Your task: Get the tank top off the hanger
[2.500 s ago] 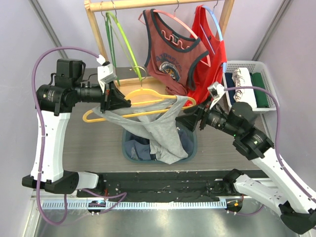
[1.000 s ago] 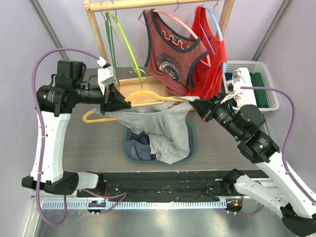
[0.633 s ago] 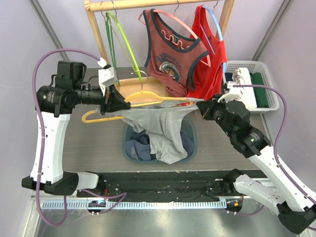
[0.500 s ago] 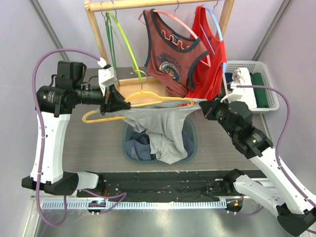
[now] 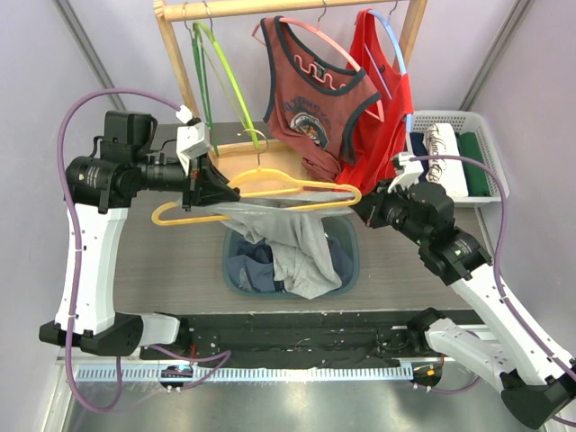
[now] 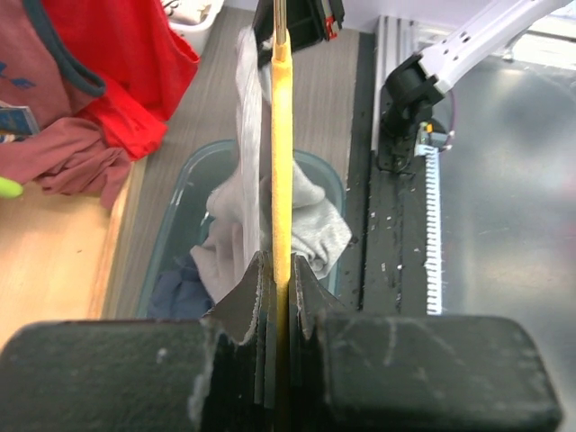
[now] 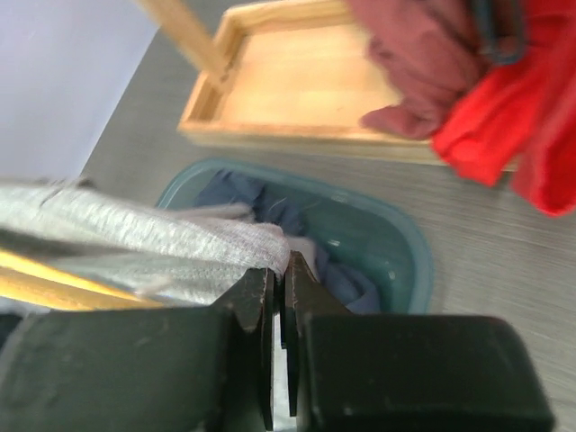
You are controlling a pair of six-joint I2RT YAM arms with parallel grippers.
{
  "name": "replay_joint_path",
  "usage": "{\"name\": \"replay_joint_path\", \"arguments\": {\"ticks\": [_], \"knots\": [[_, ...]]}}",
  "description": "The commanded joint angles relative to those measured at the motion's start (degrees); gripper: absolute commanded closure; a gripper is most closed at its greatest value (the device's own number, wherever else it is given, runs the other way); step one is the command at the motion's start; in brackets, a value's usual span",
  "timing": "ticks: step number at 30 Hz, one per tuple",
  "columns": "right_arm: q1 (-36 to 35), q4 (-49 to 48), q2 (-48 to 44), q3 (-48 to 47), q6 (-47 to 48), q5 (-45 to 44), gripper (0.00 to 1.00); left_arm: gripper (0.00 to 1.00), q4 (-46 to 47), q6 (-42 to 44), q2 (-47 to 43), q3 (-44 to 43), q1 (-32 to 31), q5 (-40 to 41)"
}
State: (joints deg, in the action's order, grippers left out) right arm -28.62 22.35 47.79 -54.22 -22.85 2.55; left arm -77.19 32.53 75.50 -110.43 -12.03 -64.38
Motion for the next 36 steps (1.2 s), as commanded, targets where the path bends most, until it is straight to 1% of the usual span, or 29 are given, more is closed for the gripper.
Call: {"name": "replay_joint_path", "arguments": {"ticks": [1, 2, 3, 4, 6, 7, 9, 11, 12, 15, 18, 20, 22, 23, 24, 25, 26, 27, 29, 30, 32, 33, 35, 36], "knots": [[0.5, 0.5, 0.0, -4.5, 6.7, 16.0, 0.69, 1.0, 3.0, -4.0, -0.1, 0.0, 0.1, -5.5], [0.6, 1.0, -0.2, -5.2, 7.5, 17.9, 0.56, 1.0, 3.4, -4.4, 0.0, -0.1, 0.1, -5.6], [0.5, 2.7, -0.6, -6.0, 8.4, 20.4, 0.47, 1.0, 3.6, -4.4, 0.3, -0.4, 0.1, -5.5], [0.6, 3.6, -1.7, -7.4, 10.9, 21.2, 0.35, 1.0, 3.8, -4.5, 0.4, -0.7, 0.1, -5.1], [0.5, 6.8, -3.0, -8.8, 13.1, 22.8, 0.25, 1.0, 4.6, -4.6, 0.7, -0.9, 0.1, -3.1], [0.5, 8.1, -4.2, -10.3, 15.4, 22.9, 0.23, 1.0, 4.9, -4.5, 0.7, -0.8, 0.1, -2.3], [0.5, 11.7, -5.2, -11.8, 17.0, 22.1, 0.18, 1.0, 5.6, -4.4, 0.9, -0.6, 0.1, 0.4], [0.5, 15.2, -6.7, -13.9, 19.6, 21.0, 0.16, 1.0, 6.5, -4.4, 1.0, 0.0, 0.1, 1.9], [0.5, 16.1, -7.0, -15.5, 20.1, 18.7, 0.15, 1.0, 7.0, -4.6, 1.0, 0.2, 0.1, 2.9], [0.5, 19.0, -8.3, -18.8, 22.6, 15.9, 0.13, 1.0, 7.3, -4.2, 1.3, 0.8, 0.1, 3.9], [0.5, 22.4, -7.9, -21.6, 26.7, 12.8, 0.1, 1.0, 8.0, -4.5, 1.1, 1.3, 0.0, 5.8], [0.4, 24.4, -7.5, -22.4, 27.6, 7.8, 0.1, 1.0, 8.9, -5.3, 1.0, 1.4, 0.0, 7.2], [0.5, 23.4, -8.0, -22.1, 26.8, -0.6, 0.13, 1.0, 9.1, -5.4, 0.9, 1.4, 0.0, 7.8], [0.4, 20.7, -8.2, -21.6, 25.8, -13.8, 0.14, 1.0, 9.1, -5.5, 0.9, 1.4, 0.0, 7.9], [0.5, 18.9, -9.2, -19.8, 24.5, -19.1, 0.22, 1.0, 8.9, -5.3, 0.9, 1.6, 0.0, 7.7], [0.4, 16.8, -9.9, -18.4, 24.3, -22.3, 0.25, 1.0, 8.6, -5.2, 1.0, 1.7, -0.1, 7.3], [0.4, 11.8, -11.2, -16.6, 24.9, -22.7, 0.25, 1.0, 7.9, -4.0, 1.1, 1.6, -0.4, 6.6], [0.5, 9.1, -13.1, -14.0, 25.4, -21.4, 0.24, 1.0, 6.5, -3.4, 1.2, 1.7, -0.7, 6.3], [0.5, 2.6, -14.3, -12.6, 25.1, -16.5, 0.22, 1.0, 4.9, -1.6, 1.3, 1.9, -2.0, 5.9], [0.4, 1.0, -14.1, -12.9, 24.9, -9.0, 0.18, 1.0, 3.4, 0.0, 1.2, 2.1, -2.8, 5.8], [0.4, -1.2, -10.8, -14.8, 23.6, -1.3, 0.18, 1.0, 1.9, 1.7, 1.0, 2.8, -3.3, 5.3], [0.4, -1.3, -8.7, -17.6, 23.1, 6.1, 0.19, 1.0, 0.7, 2.6, 0.8, 3.1, -3.8, 5.0], [0.4, -1.6, -3.0, -21.8, 21.5, 13.3, 0.19, 1.0, -0.8, 3.5, 0.4, 4.0, -4.3, 4.4], [0.5, -1.7, -1.4, -22.9, 21.4, 20.1, 0.2, 1.0, -1.6, 4.6, 0.2, 4.1, -4.8, 3.4]]}}
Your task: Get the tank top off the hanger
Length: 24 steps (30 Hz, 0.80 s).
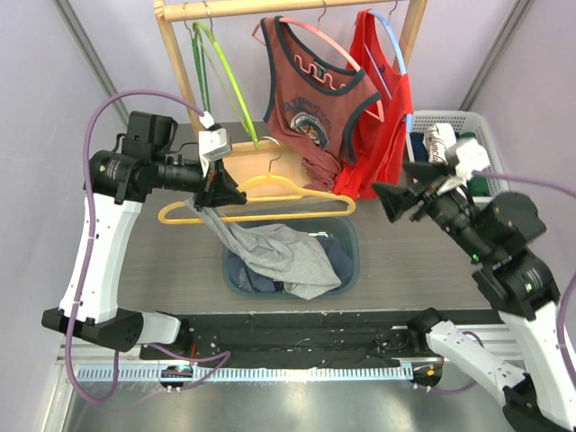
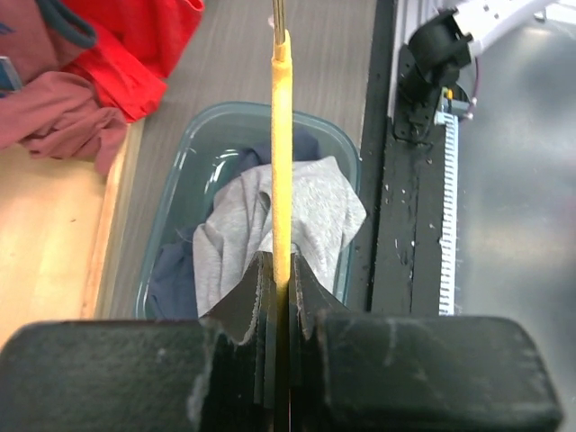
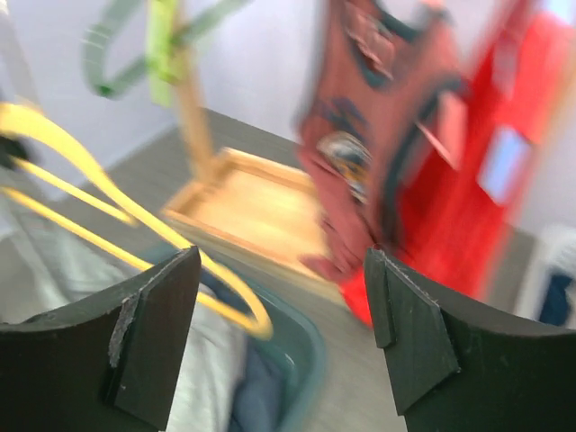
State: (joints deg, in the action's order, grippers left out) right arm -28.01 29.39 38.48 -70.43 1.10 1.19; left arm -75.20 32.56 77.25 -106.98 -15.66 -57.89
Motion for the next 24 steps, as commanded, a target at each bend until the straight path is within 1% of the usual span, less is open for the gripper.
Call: {"name": "replay_joint_path", "arguments": {"ticks": [1, 2, 3, 4, 6, 7, 9, 10, 13, 17, 19, 21, 24], "knots": [[-0.1, -9.1, 11.1, -7.8, -2.9, 25.4, 0.2, 1.0, -4.2, 5.0, -1.8, 1.0, -1.4, -3.6], [-0.1, -9.2, 12.5, -8.7, -3.6, 28.7, 0.19, 1.0, -4.8, 5.1, -1.8, 1.2, -1.6, -4.2], [-0.1, -9.3, 13.9, -10.6, -4.0, 36.2, 0.19, 1.0, -5.1, 5.3, -2.2, 1.3, -1.7, -5.6], [-0.2, -10.3, 16.6, -11.1, -4.7, 39.5, 0.19, 1.0, -5.6, 5.5, -2.5, 1.8, -1.6, -6.4], [-0.2, -11.9, 19.0, -11.7, -7.6, 45.6, 0.21, 1.0, -6.1, 5.6, -2.6, 2.2, -1.7, -7.5], [-0.2, -14.5, 19.8, -11.6, -8.9, 48.7, 0.21, 1.0, -6.1, 5.6, -2.8, 2.5, -1.7, -8.3], [-0.1, -17.0, 21.5, -10.4, -12.1, 51.6, 0.22, 1.0, -6.5, 5.7, -3.0, 2.5, -1.7, -8.6], [-0.2, -20.0, 21.9, -10.0, -13.6, 54.1, 0.22, 1.0, -6.6, 6.0, -3.1, 2.0, -1.7, -8.6], [-0.1, -21.7, 23.4, -9.4, -15.2, 58.3, 0.22, 1.0, -8.0, 6.8, -2.9, -0.3, -1.7, -8.2], [-0.2, -22.6, 24.7, -7.9, -16.7, 62.3, 0.21, 0.99, -8.4, 6.2, -2.9, -1.2, -1.7, -8.9], [-0.5, -23.7, 25.0, -7.2, -18.1, 62.0, 0.21, 0.99, -8.4, 6.2, -2.9, -1.0, -1.7, -8.8], [-1.4, -23.7, 25.5, -6.9, -18.0, 60.0, 0.21, 0.99, -8.3, 6.3, -2.7, -1.1, -1.7, -8.6], [-4.7, -17.8, 26.8, -9.0, -12.5, 55.3, 0.21, 0.99, -8.6, 6.0, -2.3, -2.4, -1.7, -9.1]]}}
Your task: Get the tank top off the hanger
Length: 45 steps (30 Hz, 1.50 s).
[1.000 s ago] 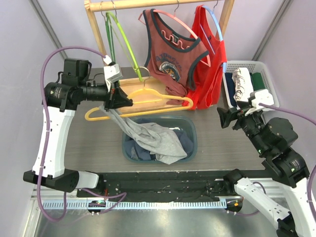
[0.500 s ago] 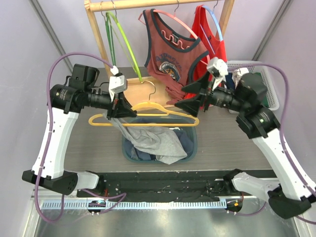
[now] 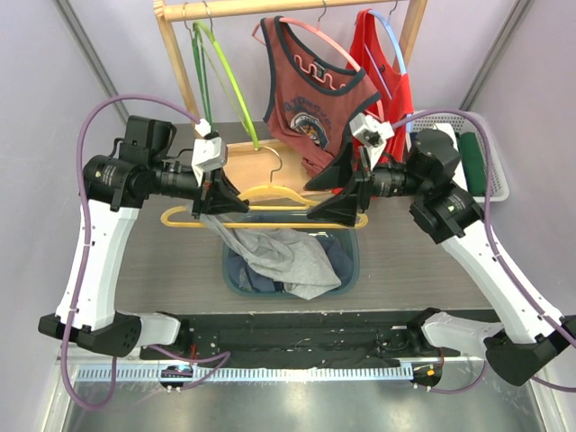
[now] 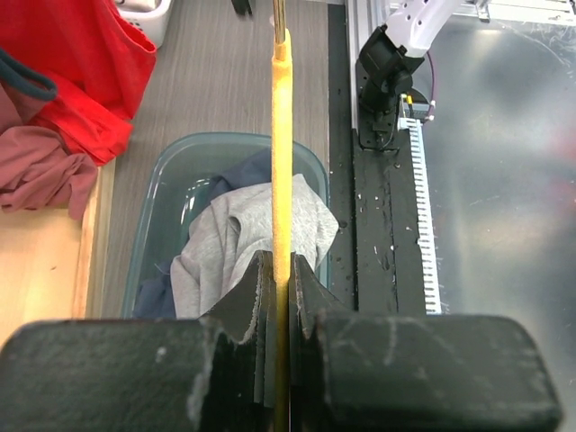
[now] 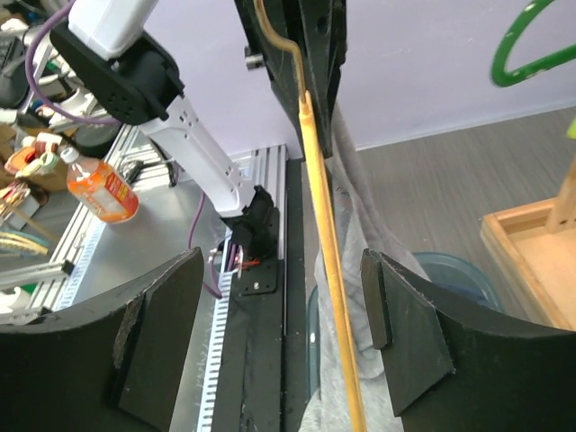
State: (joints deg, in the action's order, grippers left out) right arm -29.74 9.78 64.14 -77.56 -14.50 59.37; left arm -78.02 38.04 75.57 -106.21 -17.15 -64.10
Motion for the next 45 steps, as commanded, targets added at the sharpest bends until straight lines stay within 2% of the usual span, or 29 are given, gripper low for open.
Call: {"name": "replay_joint_path", "arguments": {"ticks": [1, 6, 9, 12, 13, 15, 16, 17, 18, 19, 21, 22, 24, 25, 30, 34, 38, 39, 41, 42, 45], "knots": [[-4.3, 5.0, 1.9, -2.5, 4.5, -3.9, 0.21, 0.99, -5.7, 0.3, -0.6, -3.5, -0.3, -3.2], [-5.8, 8.7, 3.1, -3.7, 8.3, -4.8, 0.22, 0.98, -5.4, -0.3, -0.5, -3.6, -0.3, -3.8], [-5.9, 9.4, 3.4, -3.4, 9.2, -6.3, 0.26, 0.98, -5.4, -0.8, -0.5, -3.9, -0.3, -3.8], [-5.9, 9.8, 3.5, -3.6, 9.7, -7.0, 0.41, 0.97, -5.4, -0.8, -0.4, -4.1, -0.3, -3.4], [-5.9, 10.1, 3.3, -3.7, 9.8, -7.6, 0.55, 0.97, -5.4, -0.8, -0.4, -4.0, -0.3, -3.3], [-6.0, 11.0, 2.7, -4.2, 10.5, -10.3, 0.71, 0.97, -5.2, -0.7, -0.3, -3.9, -0.2, -3.0], [-6.1, 12.4, 2.4, -4.4, 11.7, -11.3, 0.86, 0.97, -5.0, -0.9, -0.2, -4.0, -0.3, -3.0], [-6.4, 13.2, 2.0, -5.2, 12.4, -14.3, 0.94, 0.97, -5.0, -1.0, -0.1, -4.0, -0.3, -2.9], [-6.9, 14.1, 1.8, -5.5, 13.0, -15.9, 0.99, 0.97, -4.7, -1.4, 0.0, -4.0, -0.3, -2.8], [-7.3, 15.7, 1.3, -5.9, 14.2, -17.8, 0.98, 0.97, -3.6, -2.0, 0.1, -3.9, -0.3, -2.7], [-8.5, 18.1, 0.6, -7.3, 15.8, -22.8, 0.98, 0.84, -2.1, -4.8, 0.2, -3.9, -0.3, -1.5], [-8.8, 18.8, 0.4, -7.6, 17.0, -24.5, 0.98, 0.71, -0.9, -5.7, 0.3, -4.2, -0.3, -0.9], [-9.4, 20.6, -0.6, -7.9, 18.1, -28.4, 0.98, 0.62, -0.1, -7.4, 0.3, -5.2, -0.3, 1.9], [-9.4, 21.3, -1.4, -8.0, 19.0, -29.1, 0.99, 0.41, 1.6, -8.8, 0.1, -5.4, -0.3, 3.6], [-9.4, 24.4, -4.3, -7.2, 19.8, -31.6, 0.98, 0.2, 4.2, -12.8, -1.6, -6.5, -0.3, 12.9], [-9.4, 25.0, -6.0, -5.5, 19.7, -32.3, 0.99, 0.24, 1.0, -10.0, -2.9, -6.8, -0.3, 14.7], [-9.4, 26.1, -6.8, -5.7, 20.0, -32.6, 0.98, 0.33, 1.6, -10.2, -4.8, -1.4, -0.2, 16.5], [-9.4, 26.8, -6.8, -5.8, 20.5, -32.7, 0.99, 0.39, 2.9, -10.6, -5.2, -0.4, -0.3, 17.3], [-9.4, 28.1, -6.8, -6.5, 21.0, -33.5, 0.99, 0.44, 3.7, -11.2, -5.8, 1.5, -0.2, 20.1], [-9.4, 28.4, -6.9, -6.8, 21.2, -33.7, 0.98, 0.51, 4.6, -11.1, -5.9, 2.1, -0.3, 20.9], [-9.4, 29.1, -6.8, -7.4, 21.4, -33.8, 0.99, 0.64, 5.9, -11.1, -6.1, 3.6, -0.3, 24.4]]}}
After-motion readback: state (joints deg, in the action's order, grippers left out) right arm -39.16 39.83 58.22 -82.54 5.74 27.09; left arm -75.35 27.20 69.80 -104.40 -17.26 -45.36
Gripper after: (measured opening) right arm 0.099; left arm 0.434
